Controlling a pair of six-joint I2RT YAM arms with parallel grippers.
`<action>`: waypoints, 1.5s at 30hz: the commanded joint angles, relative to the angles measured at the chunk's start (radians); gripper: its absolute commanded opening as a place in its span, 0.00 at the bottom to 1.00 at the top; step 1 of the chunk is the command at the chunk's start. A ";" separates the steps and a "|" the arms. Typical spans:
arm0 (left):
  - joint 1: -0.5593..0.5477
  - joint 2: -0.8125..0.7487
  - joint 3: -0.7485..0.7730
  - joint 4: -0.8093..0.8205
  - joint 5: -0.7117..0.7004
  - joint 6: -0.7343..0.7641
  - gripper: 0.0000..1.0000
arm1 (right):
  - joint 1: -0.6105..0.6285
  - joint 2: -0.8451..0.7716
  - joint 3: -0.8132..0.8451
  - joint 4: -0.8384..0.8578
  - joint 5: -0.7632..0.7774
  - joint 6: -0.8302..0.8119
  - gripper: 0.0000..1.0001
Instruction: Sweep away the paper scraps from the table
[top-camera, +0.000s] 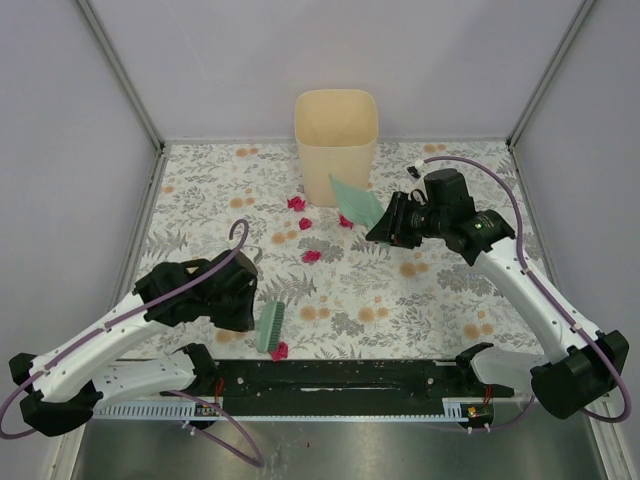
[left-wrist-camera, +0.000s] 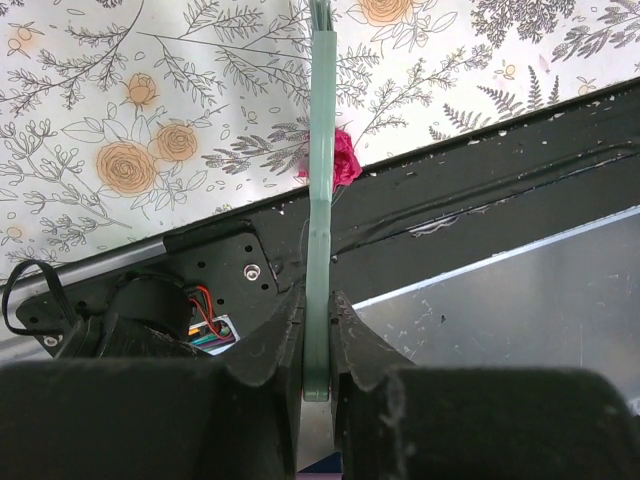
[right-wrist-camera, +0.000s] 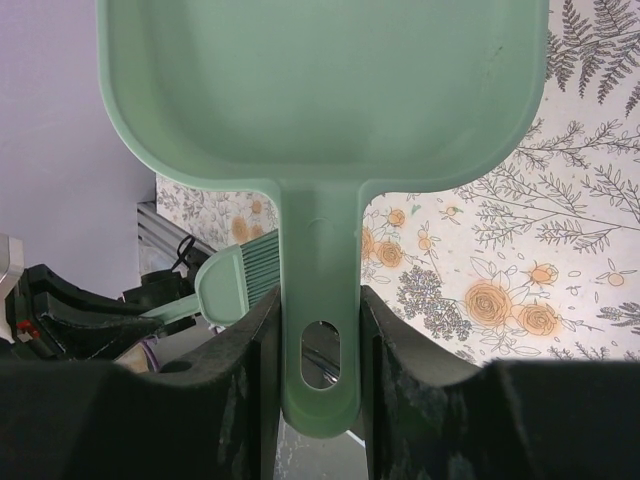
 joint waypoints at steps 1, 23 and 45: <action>0.006 0.019 -0.005 -0.183 0.009 0.039 0.00 | 0.001 0.020 -0.009 0.045 -0.004 -0.009 0.00; 0.007 0.180 -0.069 0.399 0.025 -0.088 0.00 | 0.001 0.016 -0.019 0.031 0.023 -0.021 0.00; 0.231 0.567 0.312 0.697 0.091 0.064 0.00 | 0.002 -0.011 -0.033 -0.193 0.231 -0.061 0.00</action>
